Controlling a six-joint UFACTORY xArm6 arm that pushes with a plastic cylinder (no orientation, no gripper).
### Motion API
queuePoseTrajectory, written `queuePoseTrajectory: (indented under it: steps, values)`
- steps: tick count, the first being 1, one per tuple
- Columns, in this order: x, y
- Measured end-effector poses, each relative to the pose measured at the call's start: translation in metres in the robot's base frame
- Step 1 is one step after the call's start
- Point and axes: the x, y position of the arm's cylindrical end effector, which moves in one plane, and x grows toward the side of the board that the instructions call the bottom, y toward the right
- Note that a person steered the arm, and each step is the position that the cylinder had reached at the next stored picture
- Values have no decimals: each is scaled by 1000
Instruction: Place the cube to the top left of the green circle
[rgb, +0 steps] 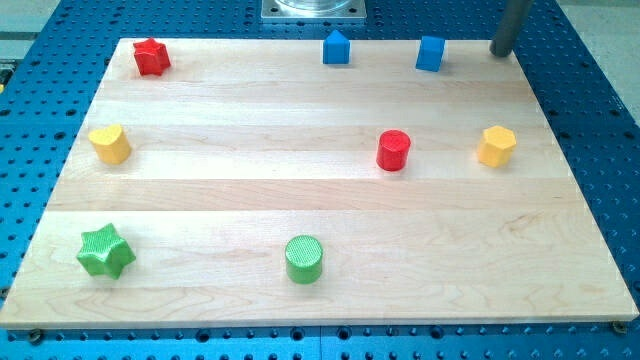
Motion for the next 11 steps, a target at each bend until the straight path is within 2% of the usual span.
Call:
queuePoseTrajectory:
  steps: [1, 2, 3, 4, 5, 6, 7, 8, 11]
  values:
    - [6, -47]
    - [41, -103]
    - [56, -156]
    - [35, -97]
    - [5, -107]
    - [-4, -157]
    - [25, -208]
    - [79, -234]
    - [203, -275]
